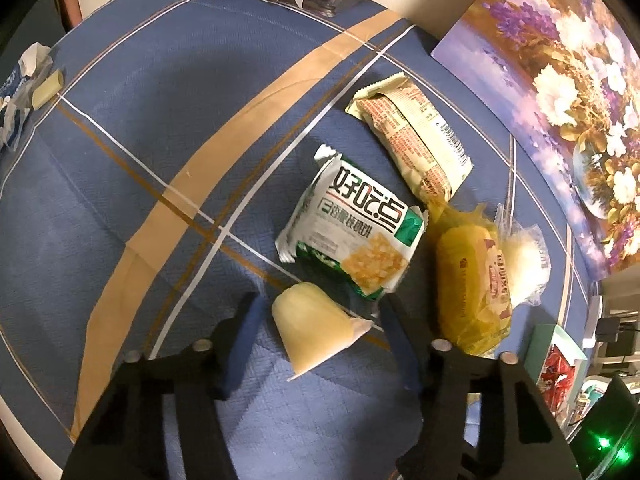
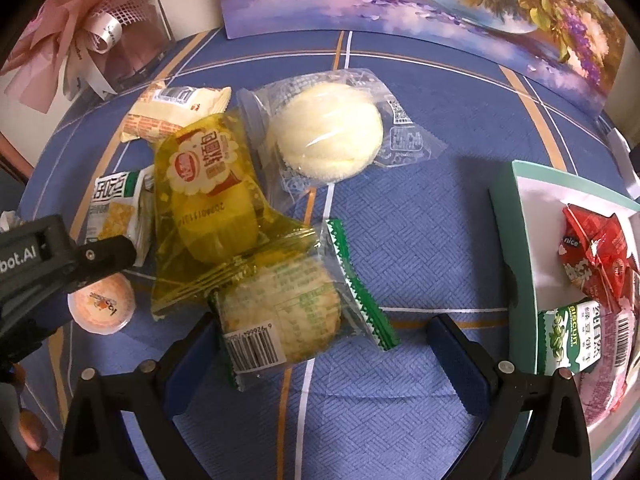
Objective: Organize snacks
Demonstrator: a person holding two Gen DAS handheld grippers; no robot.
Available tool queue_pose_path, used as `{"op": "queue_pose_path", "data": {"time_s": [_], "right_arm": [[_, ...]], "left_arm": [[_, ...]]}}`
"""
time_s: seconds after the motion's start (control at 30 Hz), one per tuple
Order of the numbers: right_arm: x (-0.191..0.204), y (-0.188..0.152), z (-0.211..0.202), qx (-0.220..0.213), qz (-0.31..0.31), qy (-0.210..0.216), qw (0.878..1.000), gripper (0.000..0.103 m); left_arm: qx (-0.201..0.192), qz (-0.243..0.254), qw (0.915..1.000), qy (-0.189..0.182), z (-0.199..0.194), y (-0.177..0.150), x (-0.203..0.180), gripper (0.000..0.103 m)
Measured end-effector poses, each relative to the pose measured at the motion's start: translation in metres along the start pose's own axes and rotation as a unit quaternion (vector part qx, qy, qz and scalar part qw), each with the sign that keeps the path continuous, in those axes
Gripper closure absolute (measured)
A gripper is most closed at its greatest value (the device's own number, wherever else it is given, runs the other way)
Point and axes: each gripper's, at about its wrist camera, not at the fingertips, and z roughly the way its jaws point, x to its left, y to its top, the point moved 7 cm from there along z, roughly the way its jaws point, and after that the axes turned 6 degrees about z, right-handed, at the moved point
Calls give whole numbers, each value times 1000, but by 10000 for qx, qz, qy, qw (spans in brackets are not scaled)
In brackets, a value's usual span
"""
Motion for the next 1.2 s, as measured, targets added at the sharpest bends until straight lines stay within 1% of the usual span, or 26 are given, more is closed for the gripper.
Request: {"op": "queue_pose_path", "data": {"time_s": [0.03,0.07,0.1,0.13,0.2,0.23,0.3,0.4,0.57,0.7,0.73,0.83,0.93,1.03,1.2], "right_arm": [[1,1,0,-17,0,-3,10000,3],[0,1,-1,-49,-2,-32,10000,7],[-1,2,-2,-87,-3,-85,9999,13],[-2,3,-3,-107,6,-115,9999,15],[-5,4,-5,-142,49,-150,9998,25],[-7,6,-7,-167,81,-175,9997,28],[-11,9,-10,-198,122,-194,9995,40],[-16,12,-12,-216,166,-172,9995,49],[-22,15,-13,-206,220,-116,9995,59],[-28,17,-15,-148,306,33,9994,64],[-28,17,-15,-136,330,75,9993,65],[-40,17,-17,-87,450,258,9986,67],[-47,16,-19,-47,517,359,9980,67],[-48,15,-20,0,413,372,9985,67],[-46,12,-20,128,419,478,9979,67]], "left_arm": [[11,-11,10000,-27,0,-1,-1,52],[29,-29,10000,-35,1,-1,-1,53],[40,-32,10000,-38,2,-2,-2,53],[46,-39,10000,-37,2,-2,-2,53],[74,-89,9999,-55,1,-3,-2,53],[89,-101,9999,-56,1,-4,-2,54],[103,-126,9999,-44,1,-6,0,54],[149,-162,9998,-4,0,-9,0,54],[214,-249,9995,-8,-1,-16,1,54],[224,-299,9993,-70,-5,-20,0,54],[209,-297,9993,-96,-10,-22,5,54],[145,-305,9993,-151,-18,-24,1,54],[81,-285,9994,-153,-24,-24,-3,54],[45,-281,9995,-143,-27,-23,-3,54],[142,-362,9990,-230,-21,-23,-5,54]]}}
